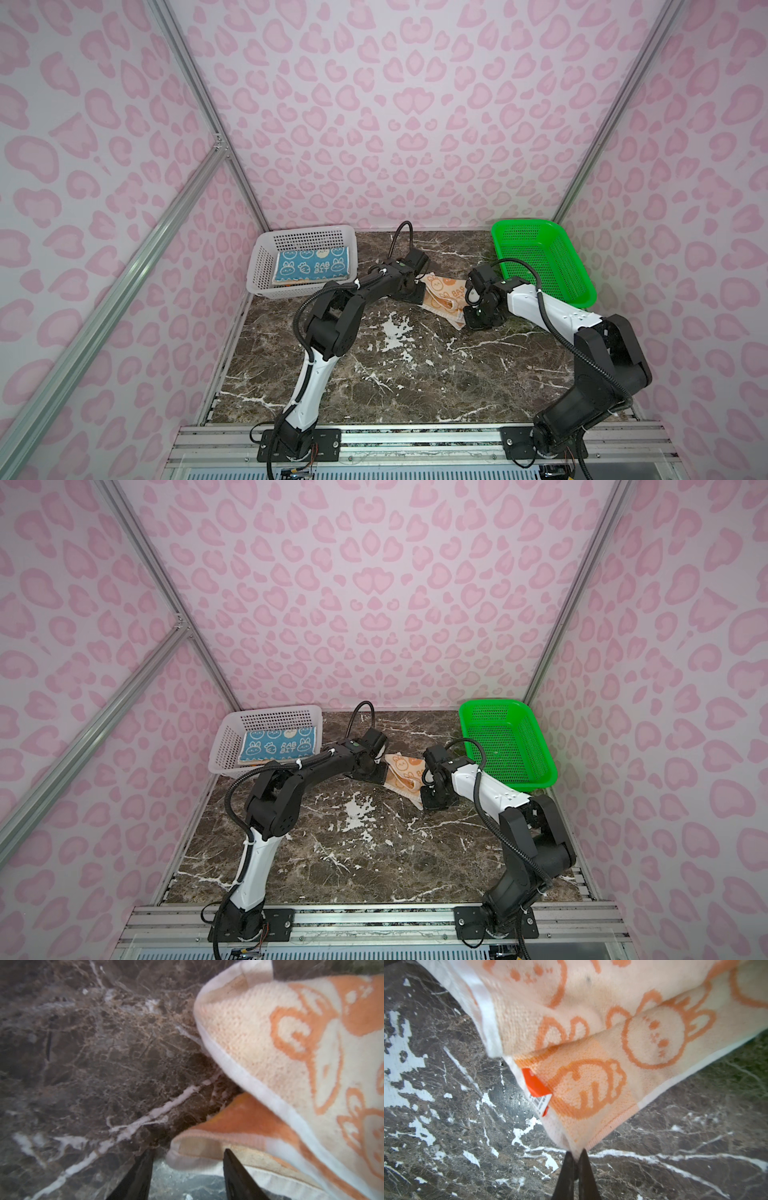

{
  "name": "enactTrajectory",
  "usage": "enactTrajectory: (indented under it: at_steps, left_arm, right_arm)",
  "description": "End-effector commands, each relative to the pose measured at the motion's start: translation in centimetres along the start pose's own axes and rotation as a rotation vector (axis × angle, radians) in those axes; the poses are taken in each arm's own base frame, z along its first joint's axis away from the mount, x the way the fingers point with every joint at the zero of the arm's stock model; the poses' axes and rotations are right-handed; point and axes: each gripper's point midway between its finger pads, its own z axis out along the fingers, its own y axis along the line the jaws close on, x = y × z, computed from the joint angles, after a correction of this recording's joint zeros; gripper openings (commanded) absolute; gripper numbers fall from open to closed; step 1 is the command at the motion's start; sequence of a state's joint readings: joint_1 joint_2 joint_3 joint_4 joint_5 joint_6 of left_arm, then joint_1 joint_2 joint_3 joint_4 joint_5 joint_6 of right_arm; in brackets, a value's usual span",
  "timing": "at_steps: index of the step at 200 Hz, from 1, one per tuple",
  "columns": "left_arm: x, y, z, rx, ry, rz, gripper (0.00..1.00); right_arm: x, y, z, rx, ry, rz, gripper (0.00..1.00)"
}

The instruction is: Fold and stack the towels

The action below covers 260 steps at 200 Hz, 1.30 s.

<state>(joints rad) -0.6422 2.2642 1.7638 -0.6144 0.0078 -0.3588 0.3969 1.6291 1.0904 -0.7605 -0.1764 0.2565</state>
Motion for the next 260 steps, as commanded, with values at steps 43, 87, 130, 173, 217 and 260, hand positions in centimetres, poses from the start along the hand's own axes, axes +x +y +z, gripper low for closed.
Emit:
enactTrajectory:
  at_steps: [43, 87, 130, 173, 217, 260]
  left_arm:
    - [3.5, 0.8, 1.2, -0.011, 0.107, 0.007, 0.28]
    - [5.8, 0.4, 0.3, 0.021, 0.138, 0.006, 0.08]
    - [6.5, -0.6, -1.1, 0.040, 0.131, 0.027, 0.04]
    - [1.7, -1.1, -7.7, 0.144, -0.027, -0.058, 0.04]
    - [-5.5, 0.2, -19.0, 0.281, -0.270, -0.201, 0.04]
    - [-10.0, 2.3, -27.2, 0.383, -0.438, -0.319, 0.03]
  right_arm:
    - [-0.1, -0.4, -0.2, 0.003, -0.003, 0.008, 0.00]
    - [-0.6, -0.7, -0.3, 0.006, -0.010, 0.034, 0.00]
    - [-1.5, -0.4, -0.6, -0.013, -0.024, 0.054, 0.00]
    - [-4.2, 0.5, -4.2, -0.037, -0.101, 0.043, 0.00]
    - [-8.4, 2.0, -10.6, -0.080, -0.242, 0.040, 0.00]
    - [-14.3, 3.4, -19.7, -0.137, -0.487, 0.046, 0.00]
